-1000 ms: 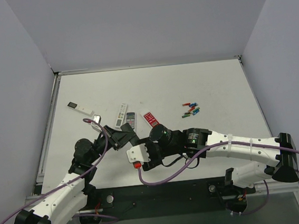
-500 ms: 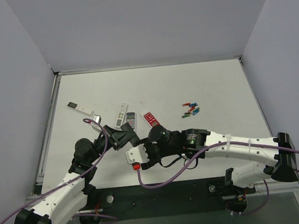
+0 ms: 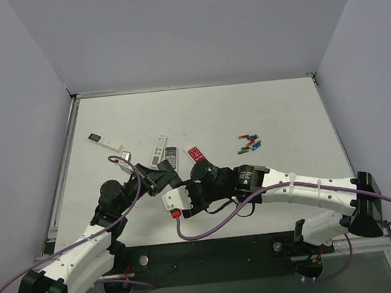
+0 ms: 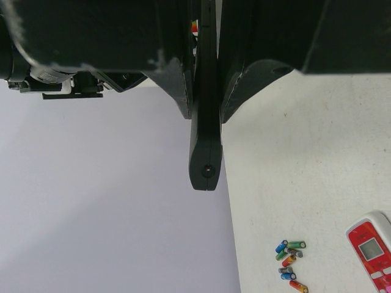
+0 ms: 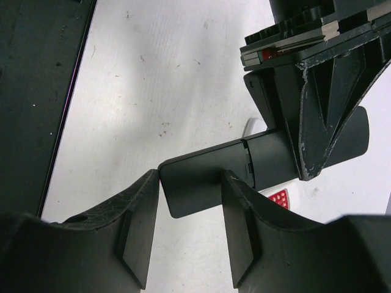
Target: Load the batteries into the remote control
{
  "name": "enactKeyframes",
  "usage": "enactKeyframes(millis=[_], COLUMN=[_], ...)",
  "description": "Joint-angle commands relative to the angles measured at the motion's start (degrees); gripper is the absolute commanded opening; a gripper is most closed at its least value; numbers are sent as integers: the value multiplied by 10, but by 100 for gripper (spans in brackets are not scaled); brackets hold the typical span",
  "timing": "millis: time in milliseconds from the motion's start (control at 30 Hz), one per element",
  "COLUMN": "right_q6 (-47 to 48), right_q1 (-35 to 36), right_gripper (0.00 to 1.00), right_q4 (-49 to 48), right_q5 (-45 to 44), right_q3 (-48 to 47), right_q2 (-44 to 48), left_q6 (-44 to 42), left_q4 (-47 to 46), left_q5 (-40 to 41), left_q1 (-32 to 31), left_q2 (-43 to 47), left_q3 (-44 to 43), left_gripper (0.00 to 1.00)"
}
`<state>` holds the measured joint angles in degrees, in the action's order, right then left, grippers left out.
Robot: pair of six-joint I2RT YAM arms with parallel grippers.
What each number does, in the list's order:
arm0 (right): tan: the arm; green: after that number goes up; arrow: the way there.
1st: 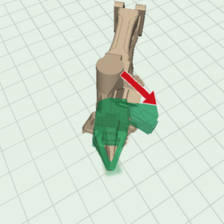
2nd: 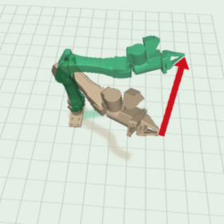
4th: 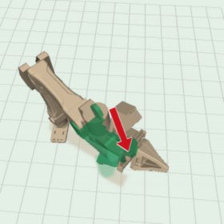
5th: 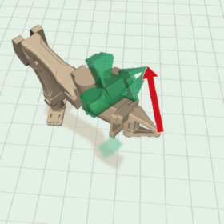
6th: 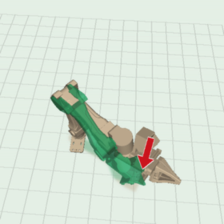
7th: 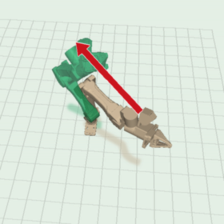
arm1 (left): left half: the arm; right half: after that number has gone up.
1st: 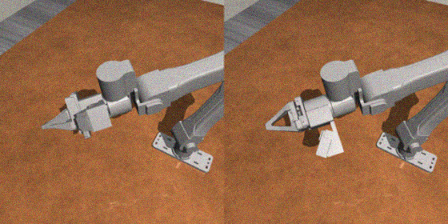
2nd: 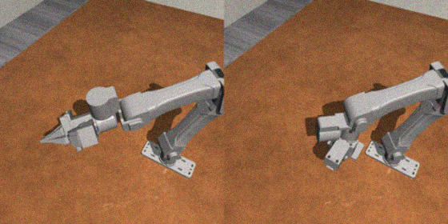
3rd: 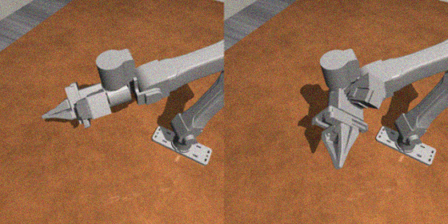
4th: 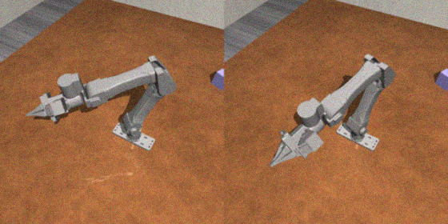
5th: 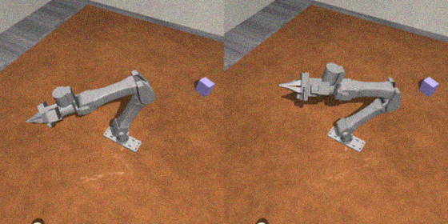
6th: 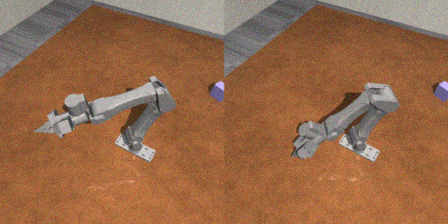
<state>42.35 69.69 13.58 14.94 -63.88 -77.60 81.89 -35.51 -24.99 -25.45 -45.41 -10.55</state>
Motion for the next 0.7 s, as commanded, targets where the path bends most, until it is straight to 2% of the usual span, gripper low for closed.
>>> enactKeyframes(millis=[0,367,667], right_q6=[-9,12,16], right_q1=[-29,-70,-78], right_gripper=[38,38,39], right_q4=[0,-15,-28], right_q5=[18,33,34], right_q3=[-3,-26,-15], right_q2=[-37,-59,-76], left_q6=[54,44,56], left_q4=[-129,-156,-177], left_q5=[-63,-99,-93], left_q1=[-30,-51,-57], left_q2=[11,-19,-22], left_q3=[-68,-97,-98], left_gripper=[0,0,0])
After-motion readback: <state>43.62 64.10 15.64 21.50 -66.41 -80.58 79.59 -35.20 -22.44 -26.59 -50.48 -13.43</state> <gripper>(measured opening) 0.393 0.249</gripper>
